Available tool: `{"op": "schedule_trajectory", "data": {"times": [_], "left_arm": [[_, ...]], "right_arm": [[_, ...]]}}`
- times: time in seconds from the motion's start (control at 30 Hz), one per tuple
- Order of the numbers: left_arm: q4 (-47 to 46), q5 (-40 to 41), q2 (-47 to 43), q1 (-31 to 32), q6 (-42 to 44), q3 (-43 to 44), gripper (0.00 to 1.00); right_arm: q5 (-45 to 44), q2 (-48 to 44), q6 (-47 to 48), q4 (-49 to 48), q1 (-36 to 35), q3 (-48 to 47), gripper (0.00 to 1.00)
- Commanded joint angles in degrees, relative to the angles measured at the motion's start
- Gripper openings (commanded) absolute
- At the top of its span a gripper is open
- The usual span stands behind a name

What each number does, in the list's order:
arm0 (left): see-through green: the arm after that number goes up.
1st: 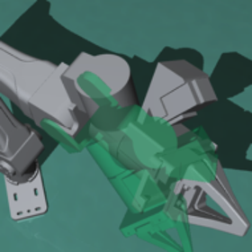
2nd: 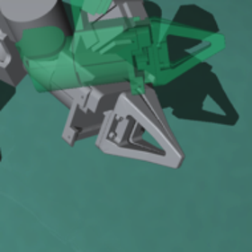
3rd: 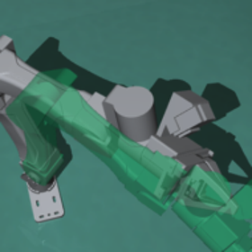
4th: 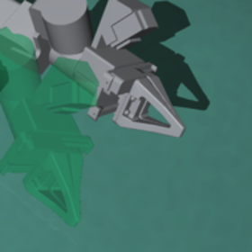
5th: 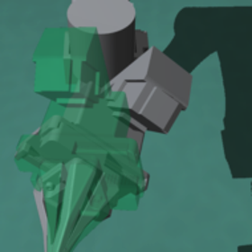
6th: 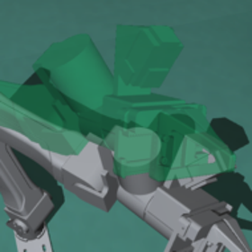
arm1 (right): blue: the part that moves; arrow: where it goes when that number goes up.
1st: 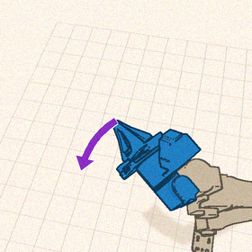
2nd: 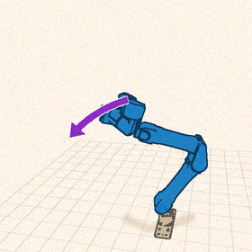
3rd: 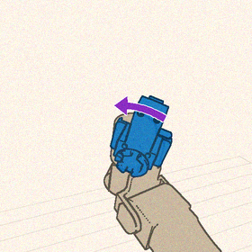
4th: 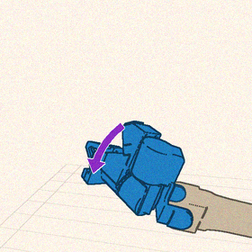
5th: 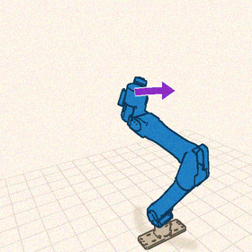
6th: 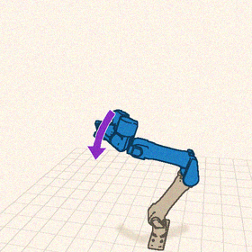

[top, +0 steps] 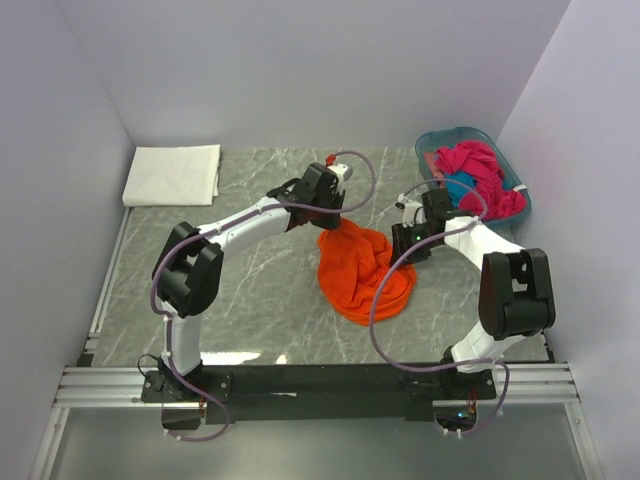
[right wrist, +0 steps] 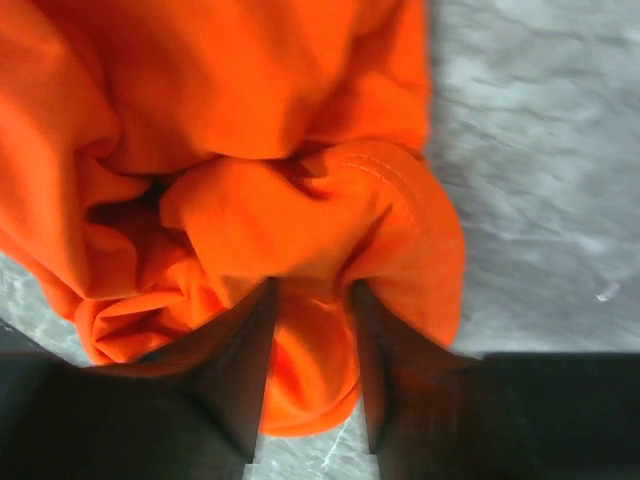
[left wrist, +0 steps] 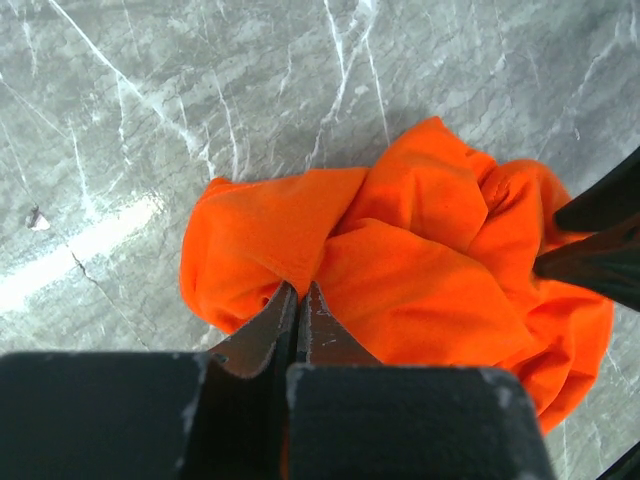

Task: Fold and stack the t-shirts
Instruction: Flatten the tshirt out

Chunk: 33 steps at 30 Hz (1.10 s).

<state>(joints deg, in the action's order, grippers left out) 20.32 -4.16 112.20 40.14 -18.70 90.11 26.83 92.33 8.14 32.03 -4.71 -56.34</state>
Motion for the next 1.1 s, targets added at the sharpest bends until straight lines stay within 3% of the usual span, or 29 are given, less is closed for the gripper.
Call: {"op": "schedule_trajectory", "data": {"times": [0.0, 0.03, 0.07, 0.13, 0.3, 0.53, 0.63, 0.8, 0.9, 1.07], "left_arm": [[-1.95, 0.38, -4.44, -0.06, 0.86, -1.24, 0.01], [-2.03, 0.73, -4.71, -0.15, 0.86, -1.51, 0.01], [-2.12, 1.17, -5.06, -0.32, 0.77, -2.12, 0.0], [-2.65, 1.96, -6.29, -0.85, 0.51, -2.91, 0.0], [-3.0, 3.99, -11.99, -4.1, -0.37, -4.24, 0.0], [-6.25, 1.8, -21.67, -16.91, -4.85, -2.65, 0.0], [-7.92, 1.44, -26.06, -21.22, -6.79, -4.4, 0.0], [-11.87, 3.37, -35.71, -25.98, -8.11, -12.92, 0.0], [-12.15, 0.13, -38.89, -26.17, -8.9, -19.08, 0.0], [-14.07, -15.83, -43.9, -25.9, -15.29, -35.49, 0.01]], "right_arm": [[-3.18, -0.49, -1.29, -2.06, -2.32, -2.46, 0.39], [-3.1, -0.58, -1.29, -2.06, -2.41, -2.55, 0.32], [-3.19, -1.1, -1.11, -1.89, -2.32, -2.64, 0.14], [-3.8, -2.85, -1.29, -2.5, -2.15, -2.64, 0.0], [-4.85, -11.99, 0.56, -2.6, -1.44, -5.88, 0.0], [-5.91, -14.37, 2.93, 3.12, 1.8, -27.56, 0.0], [-6.44, -15.78, 2.32, 2.08, 3.82, -30.84, 0.0], [-6.88, -22.89, 2.92, -1.97, 6.73, -25.24, 0.0], [-2.87, -26.5, 5.73, -0.4, 6.73, -16.91, 0.0], [0.25, -34.13, 13.64, 5.93, 6.82, -4.77, 0.0]]}}
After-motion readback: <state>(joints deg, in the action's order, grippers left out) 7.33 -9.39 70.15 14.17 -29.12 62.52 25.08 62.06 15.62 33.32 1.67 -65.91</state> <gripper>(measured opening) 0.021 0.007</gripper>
